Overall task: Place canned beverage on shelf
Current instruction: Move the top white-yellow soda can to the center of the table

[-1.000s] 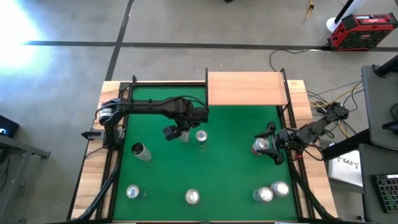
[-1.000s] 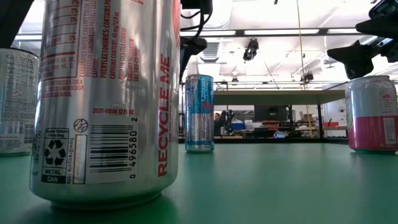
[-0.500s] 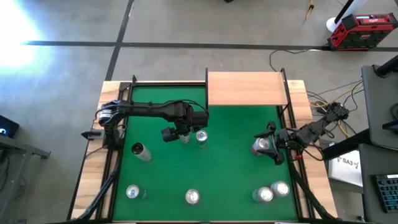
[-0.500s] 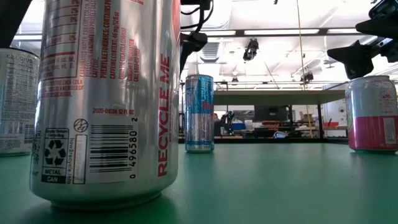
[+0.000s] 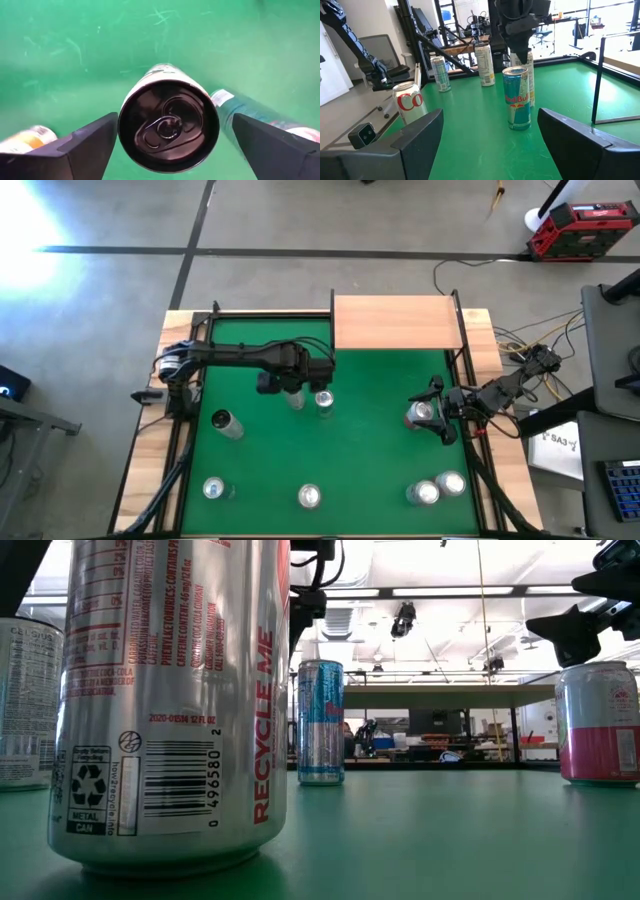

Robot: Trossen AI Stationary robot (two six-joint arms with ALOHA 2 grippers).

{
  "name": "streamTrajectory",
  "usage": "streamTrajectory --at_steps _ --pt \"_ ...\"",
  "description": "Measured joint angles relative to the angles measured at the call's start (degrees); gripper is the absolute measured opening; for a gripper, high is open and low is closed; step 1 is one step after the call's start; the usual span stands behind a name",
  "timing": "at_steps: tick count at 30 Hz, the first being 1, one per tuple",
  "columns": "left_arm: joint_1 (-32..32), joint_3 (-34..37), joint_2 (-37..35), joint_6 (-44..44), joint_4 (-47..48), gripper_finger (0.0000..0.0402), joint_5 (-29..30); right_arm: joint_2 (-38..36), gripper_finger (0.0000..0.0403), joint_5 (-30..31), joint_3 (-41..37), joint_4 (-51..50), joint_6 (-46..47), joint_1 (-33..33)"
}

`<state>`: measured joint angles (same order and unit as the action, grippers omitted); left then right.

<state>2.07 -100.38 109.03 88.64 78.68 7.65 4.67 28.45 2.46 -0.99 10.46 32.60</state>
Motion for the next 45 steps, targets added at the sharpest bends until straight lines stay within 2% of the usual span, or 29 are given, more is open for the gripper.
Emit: streamTrajectory --at_steps 11,22,25,35,45 --pt "0.0 0.0 -0.02 -2.69 0.98 0.0342 0.61 0.0 0.0315 0.0 0.02 0.0 0.0 0.01" --pt "0.0 0.45 0.09 -3.42 1.05 0.0243 0.94 0.0 0.0315 0.0 0.0 0.0 0.0 0.01" --pt "0.0 0.46 0.09 -1.92 1.09 0.0236 1.02 -0.01 0.0315 0.0 0.01 -0.01 0.0 0.0" --pt "0.15 -0.32 0.2 13.27 2.0 0.0253 -1.25 0.0 0.0315 0.0 0.0 0.0 0.0 0.0" --pt "0.21 -3.96 0.26 31.54 4.43 0.0243 -1.33 -0.02 0.0315 0.0 0.0 0.0 0.0 0.0"
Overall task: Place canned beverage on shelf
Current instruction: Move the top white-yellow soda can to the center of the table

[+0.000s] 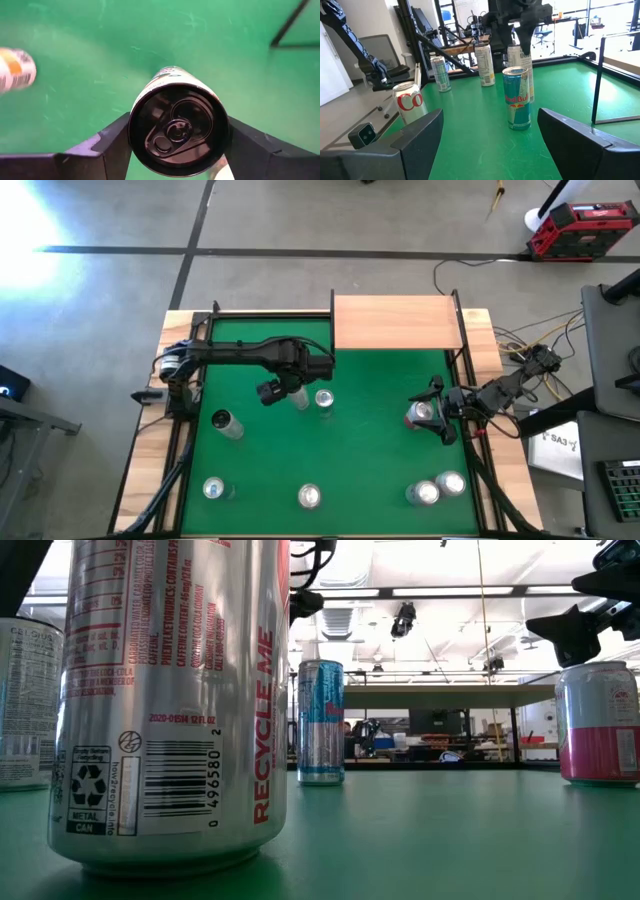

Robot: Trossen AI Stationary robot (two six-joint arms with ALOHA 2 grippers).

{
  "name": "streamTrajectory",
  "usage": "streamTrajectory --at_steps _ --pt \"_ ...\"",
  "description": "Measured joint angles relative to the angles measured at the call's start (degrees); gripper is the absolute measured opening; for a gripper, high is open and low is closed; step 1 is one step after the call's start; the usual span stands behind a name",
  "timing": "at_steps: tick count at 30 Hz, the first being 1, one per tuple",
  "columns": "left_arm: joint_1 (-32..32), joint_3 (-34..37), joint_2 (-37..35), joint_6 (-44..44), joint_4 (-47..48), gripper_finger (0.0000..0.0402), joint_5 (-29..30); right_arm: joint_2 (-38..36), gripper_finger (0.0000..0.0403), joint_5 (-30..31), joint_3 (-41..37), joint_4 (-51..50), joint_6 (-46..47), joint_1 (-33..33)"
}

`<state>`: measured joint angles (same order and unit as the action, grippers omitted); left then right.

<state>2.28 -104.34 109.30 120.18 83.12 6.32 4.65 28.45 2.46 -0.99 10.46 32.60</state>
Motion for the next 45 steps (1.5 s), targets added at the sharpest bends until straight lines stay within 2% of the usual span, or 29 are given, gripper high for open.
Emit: streamTrajectory --at_steps 5,9,13,29,39,45 --pt "0.01 -0.08 0.0 12.67 2.52 0.0242 -0.3 0.02 0.0315 0.0 0.0 -0.01 0.0 0.02" --pt "0.24 -0.08 0.19 23.6 3.99 0.0242 -3.71 0.02 0.0315 0.0 0.0 -0.02 0.0 0.0" --pt "0.34 -0.08 0.2 30.42 4.18 0.0242 -6.34 0.02 0.0315 0.0 0.0 -0.02 0.0 0.02" --pt "0.53 -2.71 4.06 58.08 4.88 0.0242 -7.75 0.0 0.0315 0.02 0.0 0.0 0.0 0.0" --pt "2.13 -11.45 8.71 59.82 6.98 0.0242 -8.91 0.0 0.0315 0.0 0.0 0.0 0.0 0.02" --pt "2.52 -12.0 9.85 59.86 6.84 0.0242 -8.9 0.02 0.0315 0.01 0.0 0.0 0.0 0.01"
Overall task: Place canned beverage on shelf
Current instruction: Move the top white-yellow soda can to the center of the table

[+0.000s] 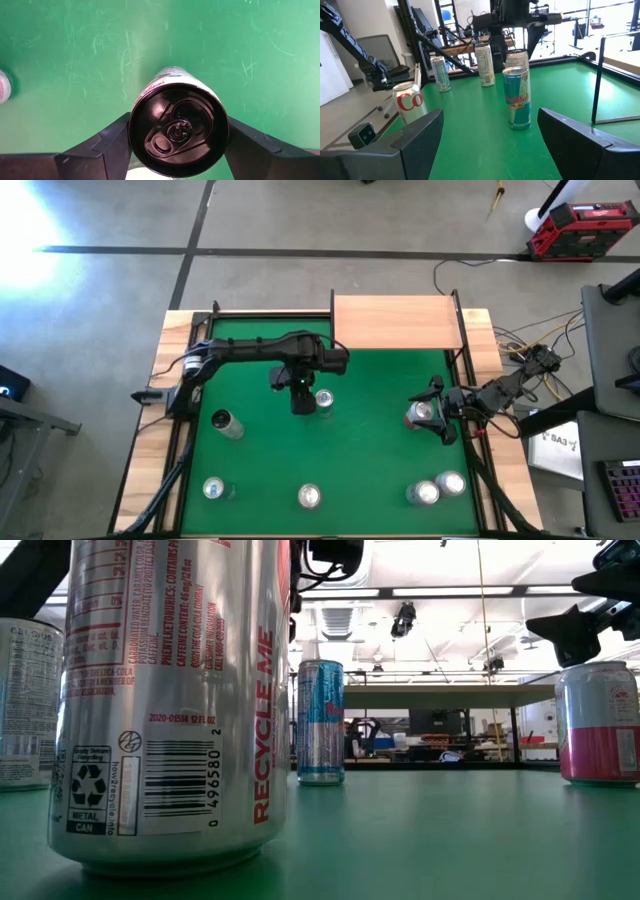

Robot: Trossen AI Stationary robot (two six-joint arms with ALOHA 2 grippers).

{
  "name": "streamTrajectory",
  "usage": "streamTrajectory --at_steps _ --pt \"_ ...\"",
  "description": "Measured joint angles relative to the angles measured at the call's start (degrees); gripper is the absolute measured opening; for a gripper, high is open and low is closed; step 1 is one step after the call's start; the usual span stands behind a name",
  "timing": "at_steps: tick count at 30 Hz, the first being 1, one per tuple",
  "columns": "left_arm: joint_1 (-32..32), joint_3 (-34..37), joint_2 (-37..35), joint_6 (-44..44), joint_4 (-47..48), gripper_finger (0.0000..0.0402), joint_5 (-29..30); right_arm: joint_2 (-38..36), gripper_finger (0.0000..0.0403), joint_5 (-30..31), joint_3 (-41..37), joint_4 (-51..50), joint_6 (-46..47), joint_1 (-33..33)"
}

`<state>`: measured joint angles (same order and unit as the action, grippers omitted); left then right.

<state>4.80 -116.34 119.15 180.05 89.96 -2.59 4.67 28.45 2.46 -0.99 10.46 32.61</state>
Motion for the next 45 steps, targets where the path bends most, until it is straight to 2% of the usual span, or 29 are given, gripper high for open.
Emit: streamTrajectory --at_steps 8,17,22,35,40,45 --pt "-0.02 1.56 0.05 -0.54 0.07 0.0243 -0.05 0.0 0.0315 -0.01 0.02 0.0 0.0 0.01" --pt "-0.02 1.62 0.05 -7.94 0.13 0.0251 0.42 0.0 0.0315 -0.01 0.0 0.0 0.0 0.01" --pt "-0.01 1.69 0.05 -12.92 0.13 0.0287 2.27 0.0 0.0315 -0.01 0.01 0.0 0.0 0.01" --pt "-0.13 1.73 0.05 -17.02 0.08 0.0385 2.38 0.0 0.0315 -0.01 0.02 0.0 0.0 0.0" --pt "-0.2 1.73 0.05 -24.82 0.08 0.0394 2.06 0.0 0.0315 -0.01 0.0 0.0 0.0 -0.01" --pt "-0.17 1.73 0.05 -36.96 0.0 0.0399 2.05 0.0 0.0315 -0.01 0.0 0.0 0.0 -0.01"
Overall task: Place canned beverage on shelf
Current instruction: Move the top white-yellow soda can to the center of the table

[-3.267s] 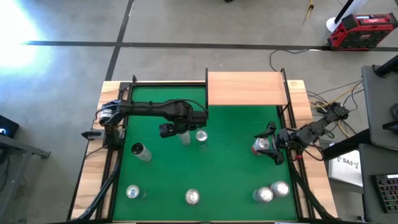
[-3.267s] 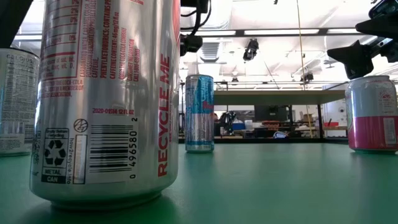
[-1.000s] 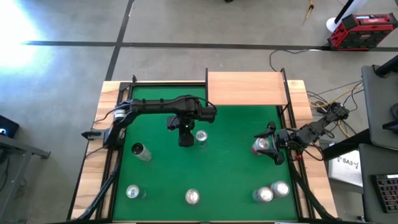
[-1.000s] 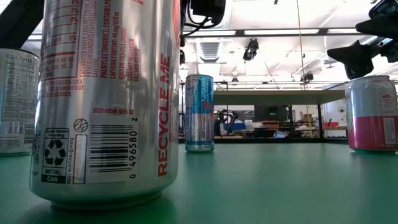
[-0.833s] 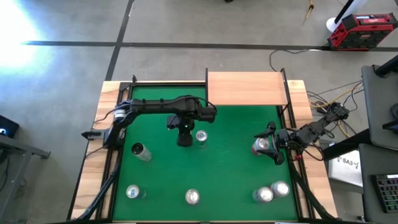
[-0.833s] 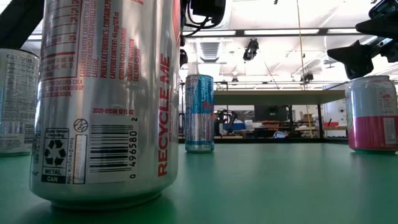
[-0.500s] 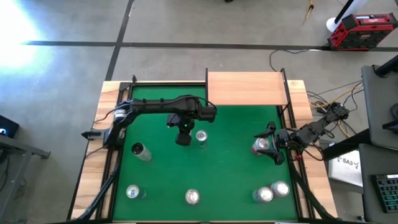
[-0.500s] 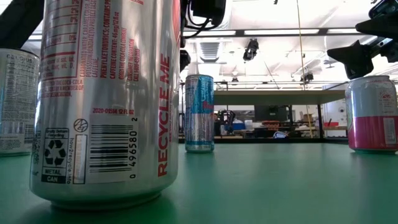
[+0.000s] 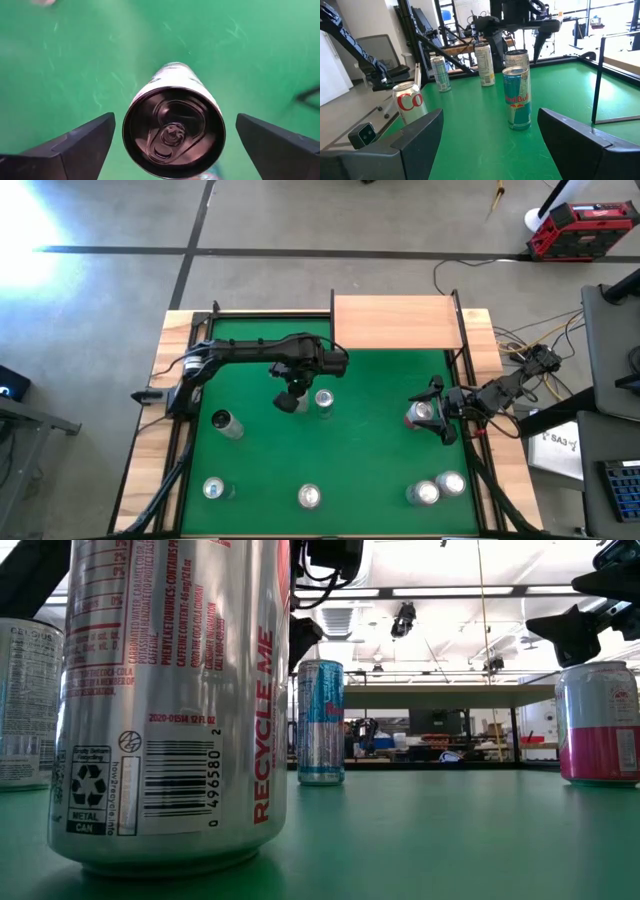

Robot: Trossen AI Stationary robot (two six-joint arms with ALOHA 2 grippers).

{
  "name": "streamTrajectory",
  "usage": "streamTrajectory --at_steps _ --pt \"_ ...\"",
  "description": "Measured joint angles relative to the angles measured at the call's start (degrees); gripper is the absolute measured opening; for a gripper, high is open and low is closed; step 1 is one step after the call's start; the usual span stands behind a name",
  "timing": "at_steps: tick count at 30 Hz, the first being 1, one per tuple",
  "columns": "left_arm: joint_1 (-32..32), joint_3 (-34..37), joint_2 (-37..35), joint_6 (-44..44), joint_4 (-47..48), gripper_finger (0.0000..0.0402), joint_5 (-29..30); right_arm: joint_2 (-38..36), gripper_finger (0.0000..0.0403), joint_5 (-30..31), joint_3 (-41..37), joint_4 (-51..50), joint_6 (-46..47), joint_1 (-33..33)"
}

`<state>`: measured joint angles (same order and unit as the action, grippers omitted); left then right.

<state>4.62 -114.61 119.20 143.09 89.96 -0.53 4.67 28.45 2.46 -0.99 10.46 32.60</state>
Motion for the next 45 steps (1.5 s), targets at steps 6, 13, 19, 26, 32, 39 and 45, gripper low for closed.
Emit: streamTrajectory --at_steps 6,13,19,26,32,39,45 --pt "-0.13 0.0 -0.09 -21.13 -0.45 0.0399 -0.02 0.0 0.0315 0.0 0.02 0.0 0.0 0.0" --pt "-0.13 0.0 -0.15 -41.66 -1.31 0.0399 0.0 0.0 0.0315 0.0 0.02 0.0 0.0 0.0" --pt "-0.13 0.0 -0.17 -54.41 -1.09 0.0393 1.53 0.0 0.0315 0.0 0.01 0.0 0.0 0.02" --pt "-0.13 0.0 -0.18 -57.04 0.06 0.0368 2.1 0.0 0.0315 0.0 0.02 0.0 0.0 0.0" --pt "-0.13 0.0 -0.2 -55.65 0.06 0.0326 2.12 0.0 0.0315 0.01 0.02 0.0 0.0 0.01" --pt "-0.58 1.7 -0.33 -55.54 -0.24 0.0274 2.11 0.0 0.0315 0.0 0.0 0.0 0.0 0.02" --pt "-0.72 1.82 -0.39 -55.49 -0.18 0.0251 2.07 0.0 0.0315 0.0 0.0 0.02 0.0 0.0"
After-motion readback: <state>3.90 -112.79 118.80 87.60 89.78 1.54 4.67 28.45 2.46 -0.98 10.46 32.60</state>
